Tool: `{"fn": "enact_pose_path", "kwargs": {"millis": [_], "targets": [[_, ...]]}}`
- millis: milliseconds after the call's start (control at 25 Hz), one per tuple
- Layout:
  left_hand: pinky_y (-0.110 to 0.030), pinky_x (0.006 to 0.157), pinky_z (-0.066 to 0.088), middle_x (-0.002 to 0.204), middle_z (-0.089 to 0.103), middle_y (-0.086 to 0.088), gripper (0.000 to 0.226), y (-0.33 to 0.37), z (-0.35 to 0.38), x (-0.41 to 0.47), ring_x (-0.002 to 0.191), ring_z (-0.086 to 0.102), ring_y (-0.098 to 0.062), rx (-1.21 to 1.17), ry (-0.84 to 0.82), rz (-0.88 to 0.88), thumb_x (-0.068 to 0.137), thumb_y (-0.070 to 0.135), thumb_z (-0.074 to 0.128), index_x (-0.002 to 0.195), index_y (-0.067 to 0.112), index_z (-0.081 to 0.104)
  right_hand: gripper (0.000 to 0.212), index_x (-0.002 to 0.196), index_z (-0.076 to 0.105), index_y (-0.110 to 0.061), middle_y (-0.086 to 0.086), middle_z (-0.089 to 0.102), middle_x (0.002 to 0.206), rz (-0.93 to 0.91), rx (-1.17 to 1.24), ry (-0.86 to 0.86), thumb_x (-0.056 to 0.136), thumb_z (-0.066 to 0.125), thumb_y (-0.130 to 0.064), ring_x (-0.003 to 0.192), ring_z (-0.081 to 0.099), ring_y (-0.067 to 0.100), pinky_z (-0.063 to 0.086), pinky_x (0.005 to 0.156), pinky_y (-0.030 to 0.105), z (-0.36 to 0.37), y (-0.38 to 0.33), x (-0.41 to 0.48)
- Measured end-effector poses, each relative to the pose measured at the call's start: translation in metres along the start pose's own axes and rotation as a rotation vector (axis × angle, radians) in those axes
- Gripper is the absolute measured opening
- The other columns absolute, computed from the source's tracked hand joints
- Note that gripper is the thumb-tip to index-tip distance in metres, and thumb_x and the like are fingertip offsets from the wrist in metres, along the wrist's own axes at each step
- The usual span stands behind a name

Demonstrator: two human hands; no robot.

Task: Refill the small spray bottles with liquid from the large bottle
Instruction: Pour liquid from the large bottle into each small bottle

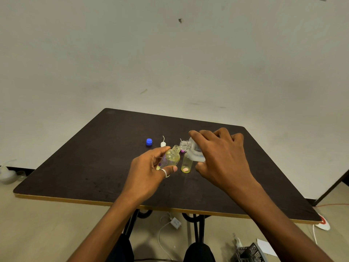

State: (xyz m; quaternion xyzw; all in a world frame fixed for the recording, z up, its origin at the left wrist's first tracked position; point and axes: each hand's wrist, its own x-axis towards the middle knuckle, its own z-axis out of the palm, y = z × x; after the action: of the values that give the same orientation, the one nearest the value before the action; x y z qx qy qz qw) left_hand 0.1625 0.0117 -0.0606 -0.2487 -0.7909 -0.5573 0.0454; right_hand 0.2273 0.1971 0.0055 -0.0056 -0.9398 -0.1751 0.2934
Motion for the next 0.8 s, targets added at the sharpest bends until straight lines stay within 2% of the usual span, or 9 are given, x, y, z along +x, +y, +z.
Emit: {"fn": "enact_pose_path", "kwargs": {"millis": [400,800], "targets": [[-0.003,0.081,0.046,0.125,0.066,0.013,0.064,-0.0008,0.0005,0.0002,0.108,0.061,0.005,-0.005,0.009,-0.001,0.076,0.026,0.082,0.134,0.029,0.057,0.079,0.134,0.043,-0.031,-0.001,0.061,0.128,0.000,0.007,-0.034,0.064,0.078,-0.042,0.106,0.056,0.029,0.042,0.080,0.047,-0.0031,-0.0007,0.0003],[0.002,0.076,0.043,0.127,0.064,0.012,0.062,-0.0009,0.0010,0.0007,0.109,0.059,0.004,-0.015,0.014,-0.011,0.077,0.025,0.080,0.135,0.027,0.057,0.078,0.135,0.040,-0.033,-0.005,0.059,0.129,-0.005,-0.004,-0.043,0.066,0.074,-0.041,0.106,0.054,0.027,0.039,0.079,0.045,-0.0070,-0.0017,0.0029]]}}
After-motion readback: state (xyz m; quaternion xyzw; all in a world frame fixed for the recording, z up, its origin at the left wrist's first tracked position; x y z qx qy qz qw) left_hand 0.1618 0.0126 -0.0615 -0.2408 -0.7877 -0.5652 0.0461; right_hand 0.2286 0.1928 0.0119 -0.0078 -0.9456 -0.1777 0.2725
